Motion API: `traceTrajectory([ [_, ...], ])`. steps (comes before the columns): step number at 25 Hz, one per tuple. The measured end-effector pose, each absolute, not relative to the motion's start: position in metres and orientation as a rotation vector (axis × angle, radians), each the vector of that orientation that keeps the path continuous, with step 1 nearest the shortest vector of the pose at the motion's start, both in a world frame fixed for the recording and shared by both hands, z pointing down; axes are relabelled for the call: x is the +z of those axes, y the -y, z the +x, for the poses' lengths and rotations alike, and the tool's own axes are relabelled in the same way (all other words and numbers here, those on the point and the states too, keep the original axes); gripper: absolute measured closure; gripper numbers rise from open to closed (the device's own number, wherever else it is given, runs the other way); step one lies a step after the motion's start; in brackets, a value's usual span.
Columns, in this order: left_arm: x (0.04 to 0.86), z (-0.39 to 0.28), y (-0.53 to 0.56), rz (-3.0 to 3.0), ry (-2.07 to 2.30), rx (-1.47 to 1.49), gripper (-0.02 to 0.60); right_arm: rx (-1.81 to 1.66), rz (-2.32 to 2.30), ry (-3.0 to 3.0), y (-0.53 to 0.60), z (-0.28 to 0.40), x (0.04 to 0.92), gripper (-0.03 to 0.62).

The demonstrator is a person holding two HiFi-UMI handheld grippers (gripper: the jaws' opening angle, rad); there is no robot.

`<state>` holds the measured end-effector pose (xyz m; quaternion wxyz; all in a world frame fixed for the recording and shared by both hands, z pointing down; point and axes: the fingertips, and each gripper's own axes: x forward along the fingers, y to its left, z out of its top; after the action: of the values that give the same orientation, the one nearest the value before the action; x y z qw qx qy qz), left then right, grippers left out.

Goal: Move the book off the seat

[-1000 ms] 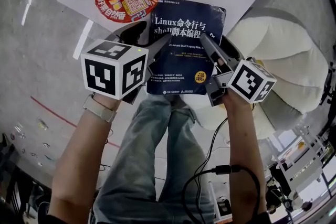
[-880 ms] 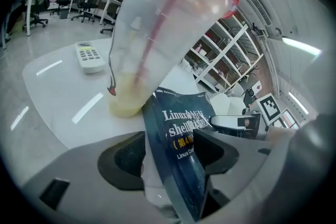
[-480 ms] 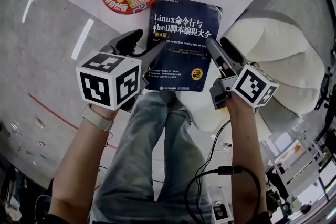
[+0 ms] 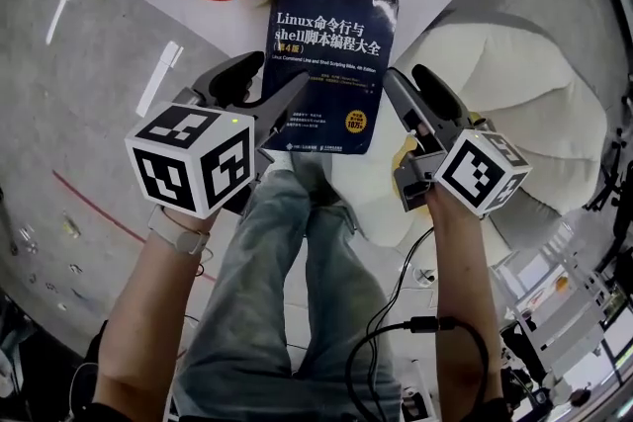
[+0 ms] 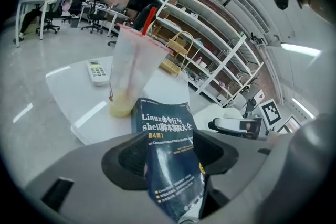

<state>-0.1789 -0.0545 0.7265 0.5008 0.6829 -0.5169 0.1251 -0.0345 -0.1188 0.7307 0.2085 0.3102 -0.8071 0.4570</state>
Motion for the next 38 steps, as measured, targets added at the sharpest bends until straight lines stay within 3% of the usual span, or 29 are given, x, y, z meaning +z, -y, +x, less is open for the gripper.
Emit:
traceTrajectory([
  [5, 0.705, -0.145, 0.042, 1.685, 1.235, 0.286, 0.314, 1.269, 0.813, 2.29, 0.102, -0.023, 0.701, 0.323],
  [12, 0.671, -0.092, 0.033, 1.774, 1.225, 0.267, 0.355, 1.226, 0.82, 2.329, 0.077, 0.013, 0.673, 0.491],
  [15, 0.656, -0.072, 0.03, 1.816, 1.224, 0.276, 0.389, 1.201, 0.811, 2.356, 0.067, 0.03, 0.658, 0.522],
  [27, 0.601, 0.02, 0.025, 1.966, 1.139, 0.28, 0.549, 1.118, 0.919, 2.454, 0.052, 0.104, 0.594, 0.548],
  [38, 0.501, 0.074, 0.022, 2.058, 1.068, 0.284, 0.575, 1.098, 0.997, 2.511, 0.035, 0.151, 0.492, 0.554],
])
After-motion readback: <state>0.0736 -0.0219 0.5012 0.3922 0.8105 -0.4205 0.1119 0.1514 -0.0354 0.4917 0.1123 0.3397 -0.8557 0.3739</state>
